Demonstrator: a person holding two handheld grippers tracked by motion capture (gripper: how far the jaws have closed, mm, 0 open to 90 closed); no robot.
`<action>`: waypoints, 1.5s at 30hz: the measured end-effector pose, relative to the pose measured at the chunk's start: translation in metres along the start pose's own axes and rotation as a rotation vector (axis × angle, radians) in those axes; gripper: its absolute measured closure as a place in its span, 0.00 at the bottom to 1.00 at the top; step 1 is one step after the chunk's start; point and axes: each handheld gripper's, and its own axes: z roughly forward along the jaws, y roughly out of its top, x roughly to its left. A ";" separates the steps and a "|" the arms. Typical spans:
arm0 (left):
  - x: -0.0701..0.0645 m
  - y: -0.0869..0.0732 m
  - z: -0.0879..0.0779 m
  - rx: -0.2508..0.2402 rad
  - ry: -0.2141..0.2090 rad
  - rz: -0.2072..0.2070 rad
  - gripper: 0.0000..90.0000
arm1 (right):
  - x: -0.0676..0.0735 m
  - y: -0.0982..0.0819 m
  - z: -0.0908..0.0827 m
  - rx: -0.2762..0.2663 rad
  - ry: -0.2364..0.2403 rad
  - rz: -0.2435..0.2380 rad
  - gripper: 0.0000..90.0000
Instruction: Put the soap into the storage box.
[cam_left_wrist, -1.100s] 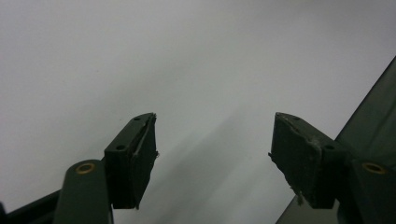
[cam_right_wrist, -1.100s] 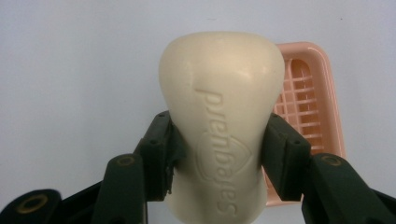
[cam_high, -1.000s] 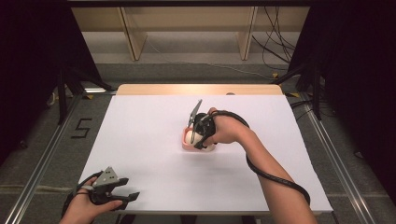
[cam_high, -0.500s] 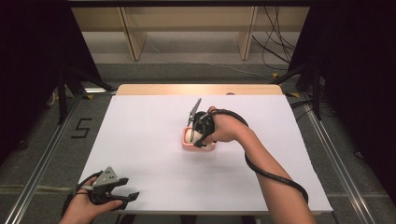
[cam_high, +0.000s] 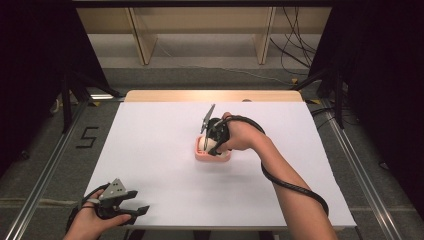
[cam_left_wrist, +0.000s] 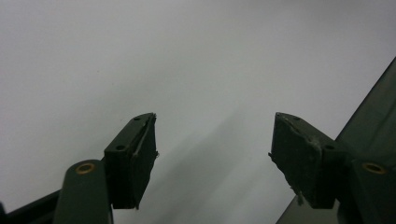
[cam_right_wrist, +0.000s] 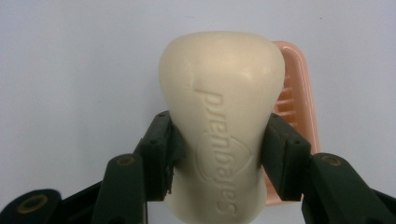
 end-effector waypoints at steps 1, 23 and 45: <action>0.001 0.000 -0.001 -0.001 -0.003 0.019 0.34 | -0.002 0.000 0.001 -0.004 -0.001 -0.009 0.56; 0.000 0.000 0.000 -0.003 -0.004 0.000 0.34 | -0.017 -0.004 0.005 -0.018 -0.016 0.008 0.56; 0.001 0.000 -0.001 -0.005 0.000 0.015 0.34 | -0.026 -0.003 0.010 -0.012 -0.026 0.001 0.56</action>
